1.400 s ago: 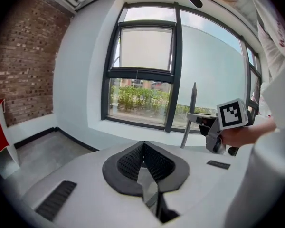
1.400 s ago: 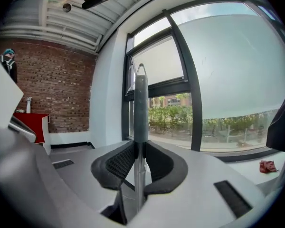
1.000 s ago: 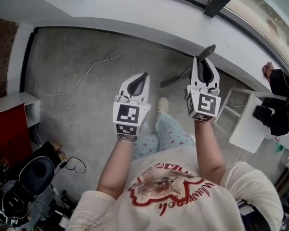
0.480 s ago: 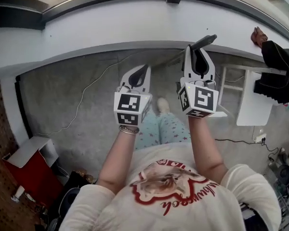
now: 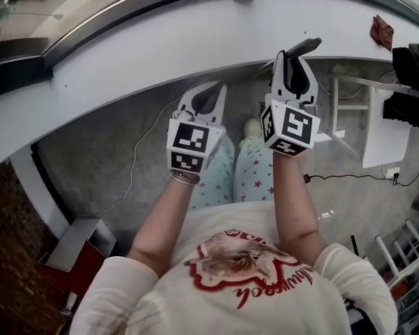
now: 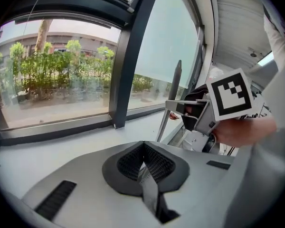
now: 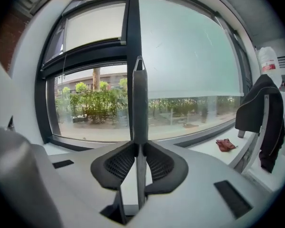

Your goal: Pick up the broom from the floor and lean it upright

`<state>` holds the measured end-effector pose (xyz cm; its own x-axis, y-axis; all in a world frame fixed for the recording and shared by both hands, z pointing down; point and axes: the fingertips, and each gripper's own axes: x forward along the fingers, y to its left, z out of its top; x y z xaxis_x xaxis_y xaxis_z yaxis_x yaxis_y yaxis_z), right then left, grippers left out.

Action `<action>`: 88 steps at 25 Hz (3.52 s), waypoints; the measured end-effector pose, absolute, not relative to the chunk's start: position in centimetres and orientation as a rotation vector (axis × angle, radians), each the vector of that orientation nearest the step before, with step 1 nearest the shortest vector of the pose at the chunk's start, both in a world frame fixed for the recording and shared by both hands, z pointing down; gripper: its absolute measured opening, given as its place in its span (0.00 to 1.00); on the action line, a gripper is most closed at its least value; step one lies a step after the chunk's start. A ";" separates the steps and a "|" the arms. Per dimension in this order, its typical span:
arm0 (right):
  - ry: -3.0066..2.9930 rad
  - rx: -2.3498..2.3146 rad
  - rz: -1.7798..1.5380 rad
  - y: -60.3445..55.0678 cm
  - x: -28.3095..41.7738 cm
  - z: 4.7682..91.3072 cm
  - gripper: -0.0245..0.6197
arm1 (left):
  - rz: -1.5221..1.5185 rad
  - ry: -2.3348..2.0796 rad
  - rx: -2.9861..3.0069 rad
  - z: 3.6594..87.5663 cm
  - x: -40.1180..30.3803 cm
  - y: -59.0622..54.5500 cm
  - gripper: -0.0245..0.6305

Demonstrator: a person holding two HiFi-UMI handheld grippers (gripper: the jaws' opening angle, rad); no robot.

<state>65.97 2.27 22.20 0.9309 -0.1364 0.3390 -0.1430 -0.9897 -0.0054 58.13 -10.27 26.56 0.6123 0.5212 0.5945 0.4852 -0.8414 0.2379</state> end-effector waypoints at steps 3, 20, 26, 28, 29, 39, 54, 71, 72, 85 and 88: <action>-0.205 3.085 0.587 2.7 67.3 23.5 0.17 | 1.069 0.855 2.753 26.9 58.8 -10.4 0.07; -0.334 3.035 0.633 4.1 69.6 24.7 0.23 | 1.008 0.717 2.758 27.1 61.2 -10.6 0.07; -0.357 3.030 0.607 4.4 69.5 23.8 0.29 | 0.999 0.746 2.768 26.6 60.9 -10.1 0.07; -0.368 3.021 0.577 4.5 69.4 23.1 0.32 | 1.002 0.754 2.768 26.6 60.7 -9.9 0.07; -0.374 3.020 0.561 4.5 69.4 22.7 0.33 | 1.004 0.757 2.768 26.6 60.6 -10.0 0.07; -0.298 3.040 0.555 6.8 70.2 23.0 0.36 | 1.004 0.752 2.764 26.7 60.8 -10.5 0.07; -0.437 3.065 0.428 4.4 66.4 18.8 0.08 | 0.894 0.878 2.757 23.5 62.1 -8.8 0.07; -0.692 3.108 0.192 3.6 57.5 5.2 0.08 | 0.568 1.007 2.804 9.9 56.6 -2.9 0.07; -0.746 3.099 0.163 4.1 56.7 4.6 0.08 | 0.540 0.966 2.824 9.1 55.8 -2.3 0.07; -1.321 2.964 -0.085 13.7 42.1 -4.8 0.08 | 0.294 0.488 3.007 -0.8 39.2 7.8 0.07; -1.357 2.951 -0.092 13.8 40.0 -6.2 0.08 | 0.262 0.455 3.054 -3.2 36.2 7.9 0.07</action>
<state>39.97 13.82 -6.19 0.6505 -0.7534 -0.0961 -0.7594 -0.6464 -0.0737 36.17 7.95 -3.23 0.9427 0.2926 0.1600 0.2854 -0.9561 0.0669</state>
